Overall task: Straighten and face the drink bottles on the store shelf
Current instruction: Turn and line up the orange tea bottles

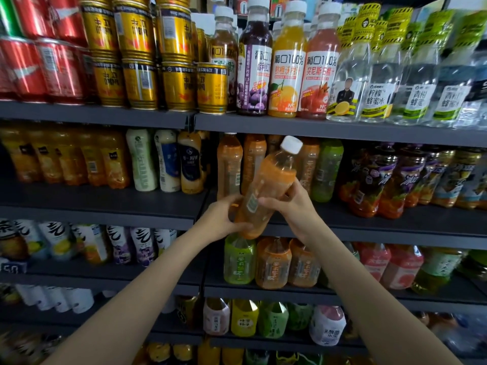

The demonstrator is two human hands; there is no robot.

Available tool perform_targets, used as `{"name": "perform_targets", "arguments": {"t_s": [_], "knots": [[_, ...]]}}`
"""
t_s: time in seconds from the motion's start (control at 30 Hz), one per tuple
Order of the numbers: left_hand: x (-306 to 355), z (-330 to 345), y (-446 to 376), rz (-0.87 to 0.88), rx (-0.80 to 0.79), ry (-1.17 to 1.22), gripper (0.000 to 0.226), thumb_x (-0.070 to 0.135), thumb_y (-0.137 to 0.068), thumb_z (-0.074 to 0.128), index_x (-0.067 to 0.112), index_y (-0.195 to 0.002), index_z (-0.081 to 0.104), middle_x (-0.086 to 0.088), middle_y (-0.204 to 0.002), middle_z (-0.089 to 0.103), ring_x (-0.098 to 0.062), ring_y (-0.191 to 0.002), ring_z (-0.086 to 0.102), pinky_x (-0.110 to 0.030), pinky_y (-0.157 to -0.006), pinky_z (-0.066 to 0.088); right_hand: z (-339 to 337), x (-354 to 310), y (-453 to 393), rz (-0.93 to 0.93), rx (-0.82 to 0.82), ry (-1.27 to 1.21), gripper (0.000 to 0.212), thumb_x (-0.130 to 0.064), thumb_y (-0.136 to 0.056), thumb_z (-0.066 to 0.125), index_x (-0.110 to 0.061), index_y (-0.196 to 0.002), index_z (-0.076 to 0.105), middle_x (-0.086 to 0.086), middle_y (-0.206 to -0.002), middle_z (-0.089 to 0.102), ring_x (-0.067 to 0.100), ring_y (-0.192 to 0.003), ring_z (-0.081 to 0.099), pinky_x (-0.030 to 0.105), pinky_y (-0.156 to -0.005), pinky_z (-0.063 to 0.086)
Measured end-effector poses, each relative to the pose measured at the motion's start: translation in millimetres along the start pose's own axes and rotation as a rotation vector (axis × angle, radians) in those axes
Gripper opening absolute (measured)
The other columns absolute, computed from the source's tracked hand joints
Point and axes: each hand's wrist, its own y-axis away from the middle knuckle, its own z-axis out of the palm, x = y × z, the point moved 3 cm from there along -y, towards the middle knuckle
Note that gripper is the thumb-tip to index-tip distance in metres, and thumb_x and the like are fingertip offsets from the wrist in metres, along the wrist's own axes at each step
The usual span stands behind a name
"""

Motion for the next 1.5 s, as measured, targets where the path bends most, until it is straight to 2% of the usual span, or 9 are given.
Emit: {"name": "perform_targets", "arguments": {"t_s": [0.27, 0.43, 0.63, 0.9, 1.0, 1.17, 1.27, 1.33, 1.5], "knots": [[-5, 9, -9, 0.023, 0.044, 0.000, 0.060, 0.024, -0.074, 0.078, 0.017, -0.128, 0.051, 0.002, -0.120, 0.059, -0.012, -0.109, 0.056, -0.027, -0.092, 0.045, -4, -1, -5, -0.083, -0.061, 0.239, 0.063, -0.006, -0.068, 0.081, -0.026, -0.120, 0.050, -0.005, -0.115, 0.063, 0.007, -0.108, 0.059, 0.028, -0.091, 0.050], [-18, -5, -9, -0.015, 0.277, 0.032, 0.043, 0.012, -0.083, 0.068, 0.010, -0.124, 0.051, -0.005, -0.116, 0.061, -0.018, -0.108, 0.057, -0.029, -0.092, 0.046, -16, 9, -13, -0.109, 0.161, 0.435, 0.071, -0.010, -0.069, 0.082, -0.017, -0.128, 0.045, -0.007, -0.115, 0.058, 0.010, -0.109, 0.054, 0.031, -0.095, 0.046], [-41, -20, -26, -0.122, 0.442, 0.001, 0.056, 0.018, -0.085, 0.067, 0.006, -0.133, 0.040, -0.008, -0.124, 0.054, -0.019, -0.115, 0.051, -0.026, -0.091, 0.041, -18, 14, -43, -0.092, 0.215, 0.478, 0.069, -0.008, -0.071, 0.081, -0.012, -0.129, 0.043, -0.002, -0.113, 0.058, 0.011, -0.106, 0.053, 0.029, -0.091, 0.046], [-47, -20, -84, -0.176, 0.473, 0.038, 0.075, 0.022, -0.082, 0.070, 0.006, -0.142, 0.027, -0.013, -0.140, 0.041, -0.026, -0.130, 0.039, -0.039, -0.107, 0.035, 21, 39, -111, 0.000, 0.235, 0.464, 0.061, -0.016, -0.076, 0.078, -0.008, -0.125, 0.043, 0.010, -0.122, 0.059, 0.024, -0.115, 0.056, 0.030, -0.094, 0.046], [-56, -20, -103, -0.180, 0.453, 0.059, 0.084, 0.024, -0.081, 0.072, 0.006, -0.144, 0.020, -0.012, -0.144, 0.038, -0.026, -0.133, 0.036, -0.042, -0.110, 0.031, 25, 51, -131, 0.009, 0.218, 0.440, 0.066, -0.018, -0.074, 0.080, -0.009, -0.127, 0.042, 0.011, -0.123, 0.059, 0.025, -0.117, 0.055, 0.039, -0.099, 0.046], [-74, -18, -113, -0.204, 0.530, 0.073, 0.074, 0.022, -0.079, 0.073, 0.003, -0.136, 0.031, -0.017, -0.132, 0.044, -0.029, -0.125, 0.043, -0.037, -0.103, 0.038, 28, 55, -136, -0.101, 0.178, 0.501, 0.069, -0.025, -0.076, 0.078, -0.008, -0.132, 0.044, 0.008, -0.128, 0.054, 0.020, -0.122, 0.050, 0.037, -0.103, 0.043], [-80, -15, -114, -0.193, 0.554, -0.011, 0.077, 0.026, -0.079, 0.073, 0.003, -0.138, 0.029, -0.018, -0.132, 0.041, -0.029, -0.124, 0.040, -0.038, -0.103, 0.037, 1, 60, -124, -0.128, 0.386, 0.358, 0.050, -0.038, -0.083, 0.068, -0.011, -0.122, 0.055, 0.004, -0.123, 0.056, 0.014, -0.115, 0.052, 0.025, -0.095, 0.046], [-83, -14, -113, -0.182, 0.577, -0.035, 0.076, 0.029, -0.080, 0.072, 0.004, -0.138, 0.029, -0.017, -0.131, 0.039, -0.028, -0.123, 0.039, -0.036, -0.101, 0.035, -23, 73, -132, -0.101, 0.523, 0.282, 0.040, -0.033, -0.087, 0.064, -0.010, -0.119, 0.056, 0.005, -0.119, 0.059, 0.016, -0.112, 0.056, 0.023, -0.092, 0.046], [-88, -13, -114, -0.165, 0.587, -0.042, 0.079, 0.029, -0.079, 0.073, 0.003, -0.138, 0.027, -0.017, -0.128, 0.036, -0.030, -0.121, 0.038, -0.036, -0.101, 0.035, -36, 97, -187, 0.021, 0.528, 0.464, 0.062, -0.019, -0.088, 0.066, -0.004, -0.141, 0.037, 0.014, -0.139, 0.047, 0.026, -0.130, 0.044, 0.032, -0.107, 0.036]]}}
